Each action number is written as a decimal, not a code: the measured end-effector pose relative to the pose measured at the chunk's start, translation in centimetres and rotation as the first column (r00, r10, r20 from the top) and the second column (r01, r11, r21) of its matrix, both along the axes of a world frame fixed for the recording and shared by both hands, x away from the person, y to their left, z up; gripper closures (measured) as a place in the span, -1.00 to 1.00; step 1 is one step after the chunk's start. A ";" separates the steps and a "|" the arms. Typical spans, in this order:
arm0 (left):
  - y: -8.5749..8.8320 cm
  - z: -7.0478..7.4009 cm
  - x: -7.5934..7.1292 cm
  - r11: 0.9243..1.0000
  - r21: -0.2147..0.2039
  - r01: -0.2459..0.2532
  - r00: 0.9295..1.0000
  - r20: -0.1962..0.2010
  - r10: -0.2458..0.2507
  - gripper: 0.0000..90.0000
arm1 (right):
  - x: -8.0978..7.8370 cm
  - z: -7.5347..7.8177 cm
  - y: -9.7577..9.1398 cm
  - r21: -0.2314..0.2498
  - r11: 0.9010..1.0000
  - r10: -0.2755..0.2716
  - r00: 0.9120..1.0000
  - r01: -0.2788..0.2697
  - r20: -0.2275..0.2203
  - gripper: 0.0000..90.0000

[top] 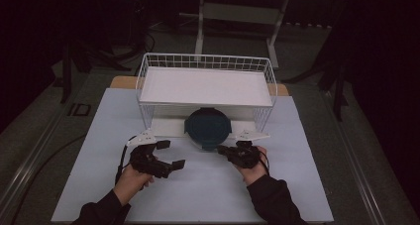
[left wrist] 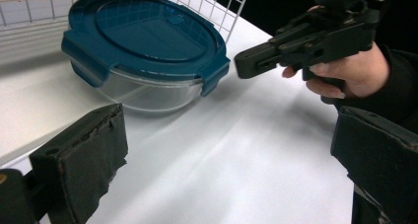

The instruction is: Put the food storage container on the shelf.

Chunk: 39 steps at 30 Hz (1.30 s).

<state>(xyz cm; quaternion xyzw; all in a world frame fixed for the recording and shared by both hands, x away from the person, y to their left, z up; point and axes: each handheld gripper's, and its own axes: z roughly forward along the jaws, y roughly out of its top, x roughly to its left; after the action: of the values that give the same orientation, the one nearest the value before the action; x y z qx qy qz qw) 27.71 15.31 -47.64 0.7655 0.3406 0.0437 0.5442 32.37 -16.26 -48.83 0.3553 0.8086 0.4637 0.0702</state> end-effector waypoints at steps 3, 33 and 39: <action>0.0 -0.3 -0.3 1.000 0.002 -0.001 1.000 0.007 0.001 -0.98 | 0.1 -0.2 0.5 -0.010 1.000 0.002 1.000 -0.002 -0.016 1.00; 0.2 -1.2 -0.4 1.000 -0.009 -0.012 1.000 0.023 0.012 -0.98 | 3.6 -1.3 3.4 -0.020 0.999 -0.040 0.999 0.040 -0.009 1.00; 0.3 -1.2 -0.4 1.000 -0.011 -0.012 1.000 0.024 0.012 -0.98 | 4.4 -1.2 3.6 -0.024 0.998 -0.054 0.999 0.054 0.003 1.00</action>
<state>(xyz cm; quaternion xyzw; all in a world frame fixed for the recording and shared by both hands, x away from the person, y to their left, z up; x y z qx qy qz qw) 27.33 15.57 -48.89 0.7598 0.3389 0.0543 0.5522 36.75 -12.62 -50.03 0.3756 0.8042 0.4523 0.0880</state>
